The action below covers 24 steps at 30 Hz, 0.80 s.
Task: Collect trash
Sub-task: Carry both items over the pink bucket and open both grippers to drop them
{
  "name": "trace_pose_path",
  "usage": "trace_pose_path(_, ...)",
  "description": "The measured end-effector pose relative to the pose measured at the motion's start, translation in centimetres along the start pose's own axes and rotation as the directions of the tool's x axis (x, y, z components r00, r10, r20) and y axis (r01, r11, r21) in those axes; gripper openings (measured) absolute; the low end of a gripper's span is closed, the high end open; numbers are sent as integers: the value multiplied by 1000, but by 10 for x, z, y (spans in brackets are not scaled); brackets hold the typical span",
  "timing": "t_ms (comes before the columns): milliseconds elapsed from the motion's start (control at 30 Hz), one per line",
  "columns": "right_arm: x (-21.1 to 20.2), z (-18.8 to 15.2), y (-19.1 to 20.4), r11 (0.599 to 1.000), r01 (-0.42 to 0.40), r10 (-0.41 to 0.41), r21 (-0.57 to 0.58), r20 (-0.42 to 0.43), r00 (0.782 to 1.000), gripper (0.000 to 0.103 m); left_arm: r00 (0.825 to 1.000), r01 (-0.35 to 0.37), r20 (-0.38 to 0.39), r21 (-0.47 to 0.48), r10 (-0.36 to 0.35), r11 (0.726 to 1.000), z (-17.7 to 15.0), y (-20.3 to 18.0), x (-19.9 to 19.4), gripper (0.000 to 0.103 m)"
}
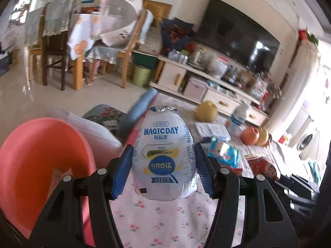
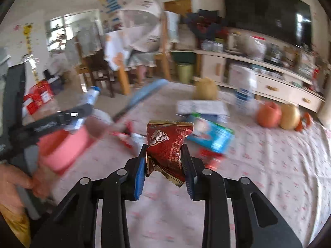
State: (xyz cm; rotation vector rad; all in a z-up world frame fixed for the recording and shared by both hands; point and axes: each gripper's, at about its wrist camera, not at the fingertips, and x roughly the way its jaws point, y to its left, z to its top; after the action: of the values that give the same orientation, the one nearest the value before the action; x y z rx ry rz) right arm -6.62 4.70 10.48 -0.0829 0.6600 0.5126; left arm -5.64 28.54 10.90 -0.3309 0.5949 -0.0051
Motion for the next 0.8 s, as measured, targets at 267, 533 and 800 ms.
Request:
trace_pose_path(267, 31, 34, 102, 976, -164, 166, -143, 2, 986, 33, 988, -124, 66, -174, 137, 977, 13, 82, -27, 60)
trace_pose_path(533, 79, 49, 182, 924, -304, 296, -231, -72, 953, 37, 961, -225, 60, -395, 270, 891, 13, 157, -41, 60)
trace_pose_path(800, 100, 30, 177, 951, -279, 264, -137, -118, 957, 78, 939, -291, 37, -448, 342, 846, 14, 174, -36, 84)
